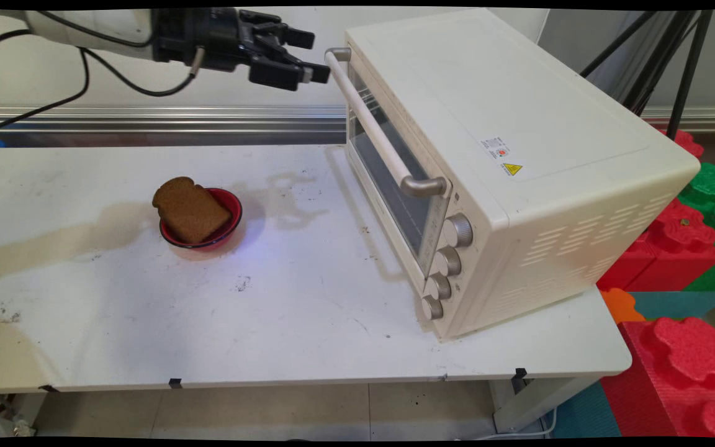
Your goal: Open the oven
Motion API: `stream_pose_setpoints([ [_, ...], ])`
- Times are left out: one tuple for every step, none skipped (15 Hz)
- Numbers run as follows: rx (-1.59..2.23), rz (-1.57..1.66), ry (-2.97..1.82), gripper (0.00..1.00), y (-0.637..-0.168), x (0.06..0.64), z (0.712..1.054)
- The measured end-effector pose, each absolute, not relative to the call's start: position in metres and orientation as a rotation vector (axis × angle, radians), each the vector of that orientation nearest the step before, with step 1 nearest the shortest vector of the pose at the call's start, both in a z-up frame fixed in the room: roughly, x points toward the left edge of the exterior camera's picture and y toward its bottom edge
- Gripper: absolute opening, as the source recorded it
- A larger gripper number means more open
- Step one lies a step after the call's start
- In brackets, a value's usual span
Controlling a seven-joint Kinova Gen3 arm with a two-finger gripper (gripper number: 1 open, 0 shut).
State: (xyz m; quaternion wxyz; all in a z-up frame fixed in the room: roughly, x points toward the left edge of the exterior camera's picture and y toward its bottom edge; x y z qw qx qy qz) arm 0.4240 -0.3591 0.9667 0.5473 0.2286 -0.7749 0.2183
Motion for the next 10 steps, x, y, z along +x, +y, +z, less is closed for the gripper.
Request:
stream_pose_setpoints([
  [0.545, 0.518, -1.841, 1.00, -0.363, 0.420, 0.965],
  [0.547, 0.516, -1.846, 1.00, -0.366, 0.416, 0.963],
  [0.549, 0.517, -1.849, 1.00, -0.369, 0.413, 0.962],
  [0.550, 0.517, -1.851, 1.00, -0.371, 0.410, 0.961],
  [0.552, 0.518, -1.853, 1.00, -0.374, 0.407, 0.959],
  [0.552, 0.518, -1.855, 1.00, -0.376, 0.405, 0.959],
  [0.553, 0.519, -1.856, 1.00, -0.377, 0.402, 0.957],
  [0.554, 0.518, -1.857, 1.00, -0.378, 0.401, 0.957],
  [0.553, 0.518, -1.858, 1.00, -0.379, 0.400, 0.956],
  [0.554, 0.518, -1.859, 1.00, -0.379, 0.398, 0.955],
])
